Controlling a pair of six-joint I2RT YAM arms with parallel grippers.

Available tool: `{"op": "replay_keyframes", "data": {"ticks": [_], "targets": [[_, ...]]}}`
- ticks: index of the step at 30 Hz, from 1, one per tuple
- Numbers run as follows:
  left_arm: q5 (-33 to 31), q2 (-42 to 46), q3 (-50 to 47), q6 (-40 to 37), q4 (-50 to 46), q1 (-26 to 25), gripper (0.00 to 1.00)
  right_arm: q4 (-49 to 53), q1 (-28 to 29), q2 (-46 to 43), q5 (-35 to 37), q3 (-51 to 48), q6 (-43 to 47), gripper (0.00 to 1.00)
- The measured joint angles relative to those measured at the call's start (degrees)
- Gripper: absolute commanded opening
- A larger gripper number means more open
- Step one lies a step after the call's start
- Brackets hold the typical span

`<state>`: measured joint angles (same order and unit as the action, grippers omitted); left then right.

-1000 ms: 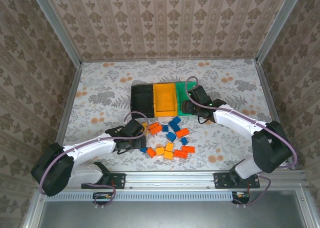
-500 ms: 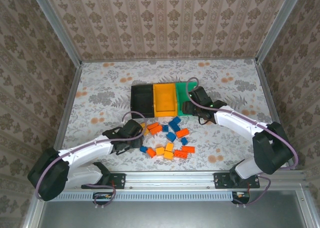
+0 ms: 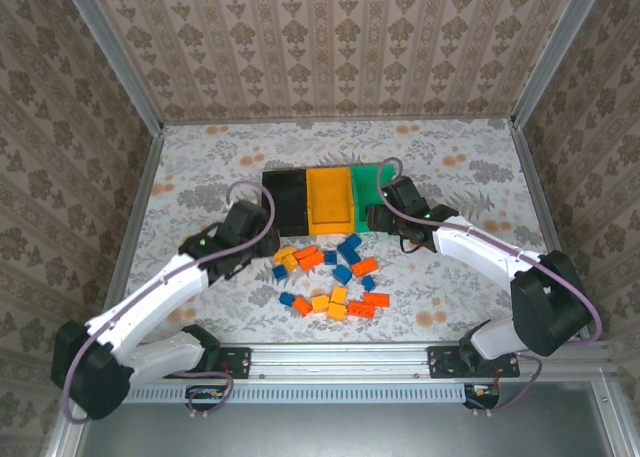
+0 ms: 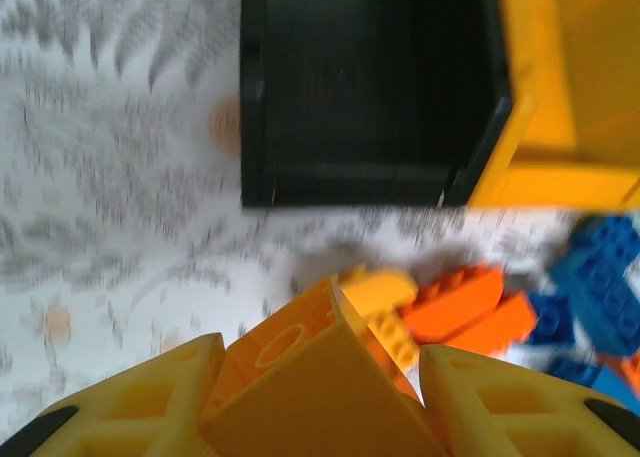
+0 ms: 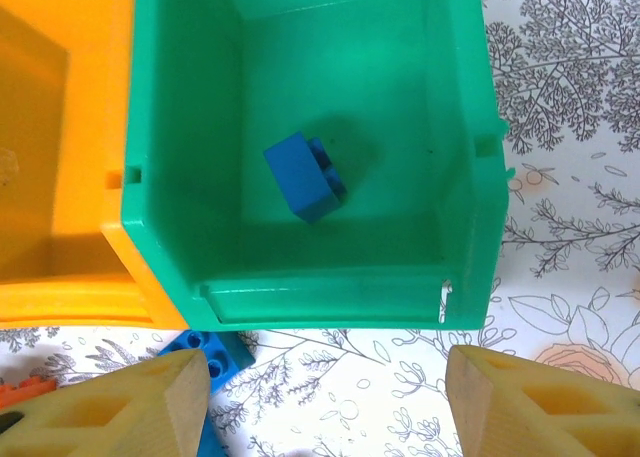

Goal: Sort the legos into containers by color

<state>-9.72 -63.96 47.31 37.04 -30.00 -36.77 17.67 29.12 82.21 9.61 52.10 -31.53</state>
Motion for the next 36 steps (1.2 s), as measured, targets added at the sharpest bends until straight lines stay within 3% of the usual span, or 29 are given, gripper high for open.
{"op": "replay_keyframes", "data": {"ticks": [9,15,20,23,24,25,31,36], "targets": [[1.9,-23.8,15.8,-6.7,6.6,6.1,0.41,0.0,-0.1,0.0,0.0,-2.5,0.0,0.66],[2.7,-31.1,20.9,-8.6,7.4,7.3,0.63,0.0,-0.1,-0.7,-0.5,-4.3,0.0,0.66],[3.6,-31.8,22.1,-8.9,7.3,6.8,0.79,0.3,0.0,-2.9,-2.5,-5.5,0.2,0.67],[4.2,-29.5,21.9,-8.7,7.3,6.0,0.85,-0.2,0.5,-4.5,-5.4,-6.7,1.4,0.67],[4.5,-27.5,21.2,-8.6,7.5,5.6,0.98,-0.2,1.2,-4.7,-6.6,-7.0,2.1,0.66],[4.6,-25.5,20.5,-8.4,7.7,5.2,1.0,-0.2,2.1,-4.7,-7.5,-7.2,2.8,0.66],[4.4,-5.6,12.1,-6.9,8.4,3.5,1.0,0.7,16.2,-3.8,-11.1,-5.6,8.4,0.65],[1.3,8.7,7.4,-5.8,4.3,6.1,1.0,0.9,28.0,2.6,-11.9,1.9,12.9,0.62]]}}
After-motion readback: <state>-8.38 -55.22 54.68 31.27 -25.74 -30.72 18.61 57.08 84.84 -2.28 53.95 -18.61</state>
